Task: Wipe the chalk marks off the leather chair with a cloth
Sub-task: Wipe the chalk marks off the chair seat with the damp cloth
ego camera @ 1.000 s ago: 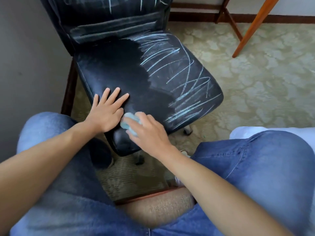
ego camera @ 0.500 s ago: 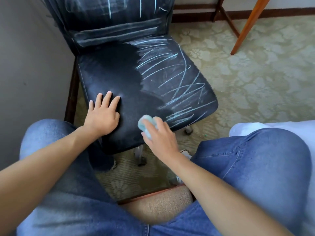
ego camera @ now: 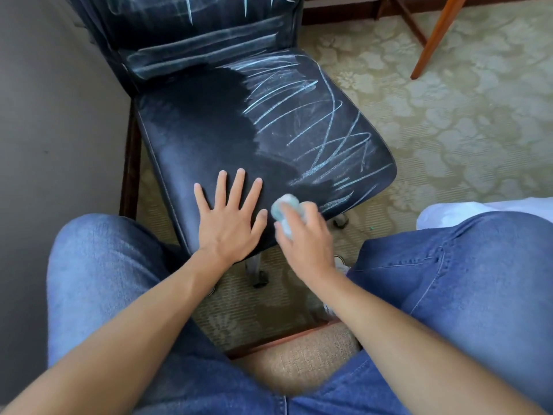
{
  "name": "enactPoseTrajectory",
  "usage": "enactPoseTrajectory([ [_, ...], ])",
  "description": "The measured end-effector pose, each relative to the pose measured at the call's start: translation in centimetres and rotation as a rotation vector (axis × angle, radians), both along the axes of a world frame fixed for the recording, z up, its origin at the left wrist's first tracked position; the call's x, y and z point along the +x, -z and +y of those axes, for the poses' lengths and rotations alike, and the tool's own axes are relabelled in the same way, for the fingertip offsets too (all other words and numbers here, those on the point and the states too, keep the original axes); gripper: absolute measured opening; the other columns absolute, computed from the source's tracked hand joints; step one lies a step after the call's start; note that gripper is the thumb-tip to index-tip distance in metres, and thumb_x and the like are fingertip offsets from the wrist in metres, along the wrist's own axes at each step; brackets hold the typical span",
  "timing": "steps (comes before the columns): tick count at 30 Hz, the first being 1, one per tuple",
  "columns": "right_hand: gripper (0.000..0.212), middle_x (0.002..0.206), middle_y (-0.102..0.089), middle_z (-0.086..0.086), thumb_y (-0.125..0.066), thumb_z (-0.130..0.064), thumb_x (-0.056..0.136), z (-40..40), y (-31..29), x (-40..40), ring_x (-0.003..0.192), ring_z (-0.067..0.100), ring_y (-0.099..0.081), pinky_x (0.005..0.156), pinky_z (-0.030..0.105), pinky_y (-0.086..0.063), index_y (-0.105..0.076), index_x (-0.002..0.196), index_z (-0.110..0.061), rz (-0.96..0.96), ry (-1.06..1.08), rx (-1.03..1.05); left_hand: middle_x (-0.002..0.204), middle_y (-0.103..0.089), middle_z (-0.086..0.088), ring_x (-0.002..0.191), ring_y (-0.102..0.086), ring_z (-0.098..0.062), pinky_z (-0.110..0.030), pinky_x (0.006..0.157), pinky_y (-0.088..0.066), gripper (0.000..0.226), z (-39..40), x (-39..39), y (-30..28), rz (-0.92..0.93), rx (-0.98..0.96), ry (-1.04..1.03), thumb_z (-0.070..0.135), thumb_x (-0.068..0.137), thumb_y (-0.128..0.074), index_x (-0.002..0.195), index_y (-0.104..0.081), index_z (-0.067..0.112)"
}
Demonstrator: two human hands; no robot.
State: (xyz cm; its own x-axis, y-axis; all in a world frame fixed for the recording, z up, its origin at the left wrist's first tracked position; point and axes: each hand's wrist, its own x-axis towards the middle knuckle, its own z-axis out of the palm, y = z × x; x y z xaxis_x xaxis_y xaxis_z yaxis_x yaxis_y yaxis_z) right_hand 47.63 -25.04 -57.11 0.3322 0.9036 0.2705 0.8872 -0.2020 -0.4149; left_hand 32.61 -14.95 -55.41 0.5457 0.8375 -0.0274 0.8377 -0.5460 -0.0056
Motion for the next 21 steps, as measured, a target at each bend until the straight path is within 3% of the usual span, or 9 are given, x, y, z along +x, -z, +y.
enactPoseTrajectory([
  [3, 0.035, 0.106, -0.052, 0.004, -0.060, -0.038, 0.092, -0.4, 0.0, 0.2, 0.088, 0.027, -0.058, 0.054, 0.037, -0.052, -0.059, 0.126, -0.032, -0.091, -0.087, 0.011, 0.175, -0.011, -0.004, 0.159, -0.008, -0.039, -0.075, 0.118, -0.008, 0.064, 0.0, -0.2, 0.4, -0.008, 0.022, 0.009, 0.059, 0.106, -0.015, 0.166, -0.014, 0.035],
  [6, 0.035, 0.108, -0.051, 0.006, -0.063, -0.037, 0.092, -0.4, 0.2, 3.8, 0.088, 0.032, -0.059, 0.060, 0.033, -0.044, -0.059, 0.125, -0.028, 0.000, 0.249, -0.039, 0.174, -0.010, -0.006, 0.158, -0.008, -0.041, -0.076, 0.118, -0.007, 0.061, 0.1, -0.2, 0.5, -0.016, 0.049, 0.007, 0.055, 0.107, -0.019, 0.165, -0.013, 0.038],
  [8, 0.037, 0.109, -0.051, 0.009, -0.064, -0.036, 0.092, -0.7, 0.6, 4.4, 0.090, 0.034, -0.058, 0.064, 0.034, -0.047, -0.058, 0.125, -0.021, 0.059, 0.348, -0.069, 0.174, -0.012, -0.007, 0.157, -0.009, -0.046, -0.077, 0.117, -0.008, 0.059, -0.2, 0.1, 0.5, -0.019, 0.067, 0.031, 0.051, 0.108, -0.023, 0.165, -0.016, 0.039],
  [10, 0.035, 0.105, -0.051, 0.009, -0.065, -0.038, 0.090, -1.0, 0.7, 2.2, 0.087, 0.033, -0.058, 0.063, 0.036, -0.050, -0.060, 0.120, -0.020, 0.004, 0.253, -0.039, 0.174, -0.016, -0.005, 0.155, -0.011, -0.052, -0.079, 0.116, -0.009, 0.058, -0.7, 0.5, 0.7, -0.026, 0.076, 0.065, 0.045, 0.108, -0.025, 0.165, -0.021, 0.038],
  [12, 0.033, 0.100, -0.050, 0.008, -0.063, -0.038, 0.088, -1.4, 1.0, -0.8, 0.083, 0.030, -0.059, 0.057, 0.036, -0.051, -0.062, 0.116, -0.021, -0.060, 0.026, 0.000, 0.173, -0.019, -0.003, 0.154, -0.012, -0.053, -0.080, 0.115, -0.009, 0.058, -0.7, 0.5, 0.9, -0.037, 0.077, 0.076, 0.044, 0.106, -0.024, 0.164, -0.024, 0.037],
  [15, 0.028, 0.095, -0.050, 0.006, -0.059, -0.036, 0.089, -1.7, 1.1, -1.4, 0.080, 0.026, -0.059, 0.050, 0.037, -0.053, -0.064, 0.113, -0.023, -0.168, -0.171, -0.006, 0.174, -0.016, -0.002, 0.156, -0.010, -0.050, -0.078, 0.116, -0.009, 0.061, -0.4, 0.0, 0.8, -0.034, 0.066, 0.078, 0.056, 0.107, -0.018, 0.165, -0.020, 0.037],
  [17, 0.026, 0.095, -0.052, 0.008, -0.062, -0.035, 0.087, -1.1, 1.0, 0.7, 0.078, 0.029, -0.060, 0.049, 0.037, -0.051, -0.063, 0.110, -0.022, -0.160, 0.038, 0.000, 0.175, -0.011, -0.002, 0.157, -0.006, -0.048, -0.076, 0.118, -0.007, 0.067, -0.3, -0.3, 0.6, -0.019, 0.051, 0.066, 0.065, 0.105, -0.012, 0.166, -0.013, 0.039],
  [19, 0.031, 0.104, -0.052, 0.010, -0.062, -0.037, 0.090, -0.3, 0.8, 4.0, 0.083, 0.036, -0.061, 0.058, 0.040, -0.052, -0.057, 0.116, -0.020, -0.017, 0.347, -0.068, 0.175, -0.009, -0.001, 0.157, -0.005, -0.048, -0.075, 0.118, -0.007, 0.070, -0.3, -0.4, 0.7, -0.004, 0.060, 0.065, 0.070, 0.103, -0.008, 0.166, -0.010, 0.039],
  [21, 0.035, 0.111, -0.048, 0.009, -0.057, -0.039, 0.095, -0.2, 0.9, 6.0, 0.087, 0.038, -0.060, 0.066, 0.044, -0.053, -0.049, 0.125, -0.022, 0.128, 0.491, -0.105, 0.175, -0.010, -0.002, 0.157, -0.006, -0.048, -0.075, 0.118, -0.008, 0.071, -0.2, -0.4, 0.6, 0.003, 0.060, 0.068, 0.070, 0.102, -0.009, 0.166, -0.012, 0.039],
])
